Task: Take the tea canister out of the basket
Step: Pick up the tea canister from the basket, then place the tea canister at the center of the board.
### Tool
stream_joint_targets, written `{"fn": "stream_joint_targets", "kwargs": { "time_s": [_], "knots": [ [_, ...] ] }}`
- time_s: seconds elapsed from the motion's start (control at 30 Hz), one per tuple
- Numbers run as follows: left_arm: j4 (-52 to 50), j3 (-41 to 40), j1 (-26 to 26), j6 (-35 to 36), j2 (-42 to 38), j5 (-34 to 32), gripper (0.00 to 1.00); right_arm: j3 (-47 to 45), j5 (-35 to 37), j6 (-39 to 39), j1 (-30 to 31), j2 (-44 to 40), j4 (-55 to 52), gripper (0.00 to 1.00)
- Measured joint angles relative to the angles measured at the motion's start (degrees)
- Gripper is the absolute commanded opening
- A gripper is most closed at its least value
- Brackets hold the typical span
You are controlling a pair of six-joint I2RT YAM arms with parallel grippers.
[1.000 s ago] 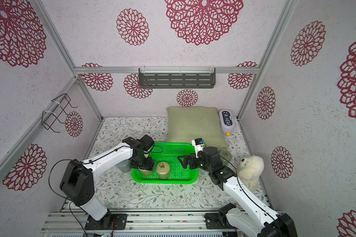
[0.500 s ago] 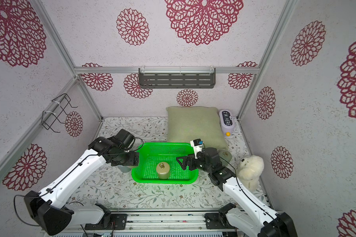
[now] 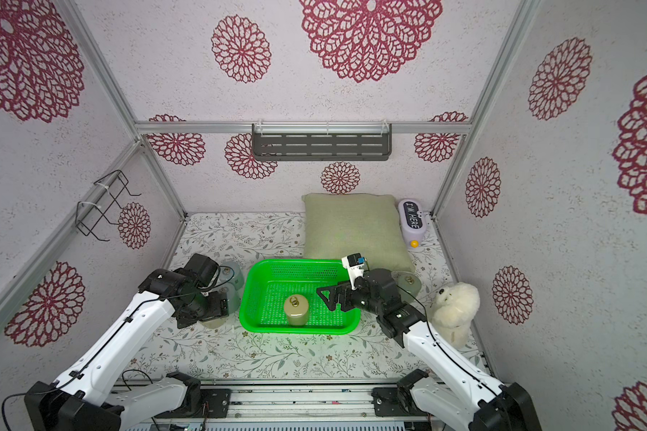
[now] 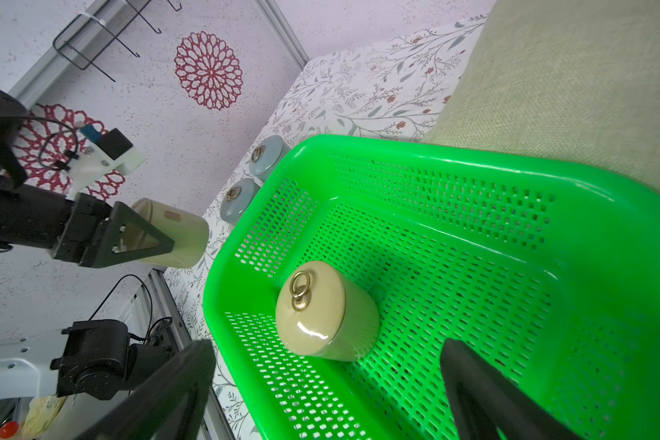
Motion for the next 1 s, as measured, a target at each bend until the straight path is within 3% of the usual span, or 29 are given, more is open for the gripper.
{"fn": "stream_joint_targets", "kwargs": {
  "time_s": [0.33, 1.0],
  "knots": [
    [6.82, -4.90, 0.76, -0.46, 4.66, 3.19, 0.72, 0.00, -0.11, 0.00, 3.26, 0.50, 0.15, 0.99],
    [12.61, -6.32, 2.38, -0.24, 12.90, 4.76, 0.74, 2.43, 1.68, -0.46, 12.17, 6.67, 1.75, 0.99]
  ]
}}
